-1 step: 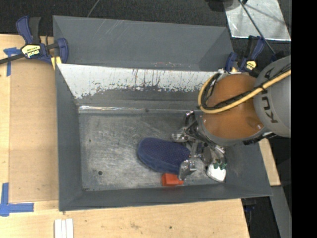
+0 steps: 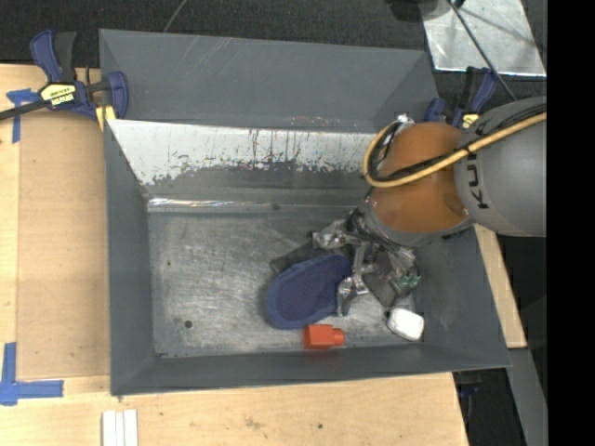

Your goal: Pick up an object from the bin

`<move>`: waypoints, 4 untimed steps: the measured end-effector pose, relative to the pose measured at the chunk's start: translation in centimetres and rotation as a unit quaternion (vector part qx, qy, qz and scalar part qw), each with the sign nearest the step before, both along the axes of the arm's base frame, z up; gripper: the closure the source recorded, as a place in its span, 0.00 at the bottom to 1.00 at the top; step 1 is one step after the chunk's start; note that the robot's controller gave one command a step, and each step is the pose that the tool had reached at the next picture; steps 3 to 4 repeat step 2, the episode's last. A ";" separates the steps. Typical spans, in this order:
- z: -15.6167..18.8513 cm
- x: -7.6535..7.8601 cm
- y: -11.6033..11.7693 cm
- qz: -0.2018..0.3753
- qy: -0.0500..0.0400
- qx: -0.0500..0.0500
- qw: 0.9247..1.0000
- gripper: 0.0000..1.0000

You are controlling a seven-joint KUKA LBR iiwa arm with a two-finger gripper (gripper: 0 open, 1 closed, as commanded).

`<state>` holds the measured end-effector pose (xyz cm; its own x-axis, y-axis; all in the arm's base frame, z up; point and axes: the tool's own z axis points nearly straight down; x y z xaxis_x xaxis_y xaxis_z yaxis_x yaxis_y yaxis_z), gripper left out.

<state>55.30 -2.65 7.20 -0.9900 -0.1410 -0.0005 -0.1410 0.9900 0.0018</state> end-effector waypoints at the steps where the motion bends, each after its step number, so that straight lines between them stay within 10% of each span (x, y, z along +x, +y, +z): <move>1: 0.6 0.5 0.1 -0.001 -0.010 0.000 1.000 1.00; 2: 15.6 0.5 0.8 0.042 -0.006 -0.001 0.999 1.00; 4: 15.6 0.5 0.8 0.042 -0.006 -0.001 0.999 1.00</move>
Offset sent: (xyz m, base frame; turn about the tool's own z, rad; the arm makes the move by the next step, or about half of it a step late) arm 0.0000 0.0000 0.0000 0.0000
